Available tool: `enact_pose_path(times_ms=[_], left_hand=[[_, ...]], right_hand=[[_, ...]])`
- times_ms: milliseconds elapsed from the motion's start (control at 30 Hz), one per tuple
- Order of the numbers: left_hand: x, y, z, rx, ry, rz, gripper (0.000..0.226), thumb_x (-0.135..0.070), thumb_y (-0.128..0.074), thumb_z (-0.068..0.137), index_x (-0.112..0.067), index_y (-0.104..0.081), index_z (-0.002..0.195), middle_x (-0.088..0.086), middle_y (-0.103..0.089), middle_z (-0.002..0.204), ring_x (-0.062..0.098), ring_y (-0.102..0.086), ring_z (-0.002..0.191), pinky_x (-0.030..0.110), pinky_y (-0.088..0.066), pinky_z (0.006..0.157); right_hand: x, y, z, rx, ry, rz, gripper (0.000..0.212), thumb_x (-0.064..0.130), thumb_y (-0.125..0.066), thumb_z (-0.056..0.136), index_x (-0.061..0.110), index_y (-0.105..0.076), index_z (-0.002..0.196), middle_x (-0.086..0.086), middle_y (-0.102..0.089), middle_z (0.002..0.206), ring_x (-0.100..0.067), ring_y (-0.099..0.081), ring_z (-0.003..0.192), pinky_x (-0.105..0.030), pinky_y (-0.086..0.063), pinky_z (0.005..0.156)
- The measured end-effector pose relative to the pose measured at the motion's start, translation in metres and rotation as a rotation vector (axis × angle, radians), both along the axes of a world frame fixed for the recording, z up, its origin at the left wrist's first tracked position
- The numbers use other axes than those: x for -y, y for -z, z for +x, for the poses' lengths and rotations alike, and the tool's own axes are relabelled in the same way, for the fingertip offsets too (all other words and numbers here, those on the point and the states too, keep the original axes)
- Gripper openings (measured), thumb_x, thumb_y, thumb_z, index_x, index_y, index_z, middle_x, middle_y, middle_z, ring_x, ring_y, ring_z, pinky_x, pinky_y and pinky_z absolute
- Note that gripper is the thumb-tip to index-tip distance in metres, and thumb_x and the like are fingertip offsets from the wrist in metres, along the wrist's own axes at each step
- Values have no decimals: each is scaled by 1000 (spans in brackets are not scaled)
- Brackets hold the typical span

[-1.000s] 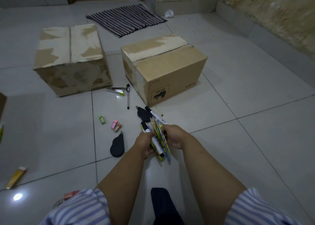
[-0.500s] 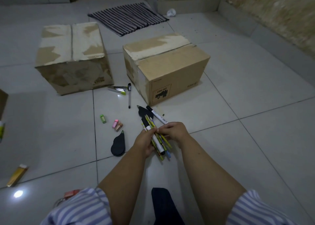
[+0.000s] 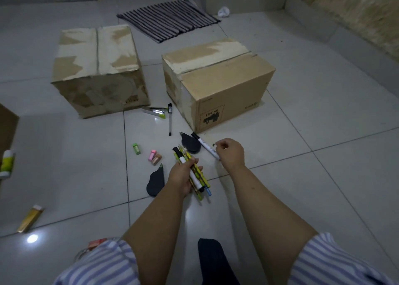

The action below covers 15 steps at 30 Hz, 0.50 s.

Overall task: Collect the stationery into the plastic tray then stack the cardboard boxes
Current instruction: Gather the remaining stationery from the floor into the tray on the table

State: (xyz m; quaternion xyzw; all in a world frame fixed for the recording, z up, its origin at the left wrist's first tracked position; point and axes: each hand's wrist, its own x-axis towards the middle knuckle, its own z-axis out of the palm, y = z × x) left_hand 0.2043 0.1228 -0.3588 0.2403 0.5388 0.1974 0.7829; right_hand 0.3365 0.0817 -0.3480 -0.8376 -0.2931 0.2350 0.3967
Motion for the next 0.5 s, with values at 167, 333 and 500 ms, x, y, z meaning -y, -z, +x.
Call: enact_pose_path(times_ms=[167,333,500], left_hand=[[-17,3,-14,24,-18,65,15,-13,-55,93,-9,-54,107,6,-61,90,18,-60,80,45,-49,89],[-18,8,-19,62,-48,84,18,-14,-51,95,-9,-51,112,3,-63,89,19,-61,80,43,-51,84],[-33,6,-20,114,-114,62,21,-17,-52,95,-6,-52,113,9,-60,87,22,-61,77,37,-53,71]], right_hand=[[-25,10,-3,219,-245,-270,30,5,-52,88,-3,-56,117,-22,-52,123,-34,-52,110,-34,-44,85],[-28,26,-2,397,-344,-452,26,-6,-42,89,-2,-55,110,-21,-47,122,-31,-49,108,-32,-36,72],[-31,30,-12,357,-168,-236,22,-6,-42,84,-2,-51,104,-24,-55,104,-30,-47,96,-33,-28,68]])
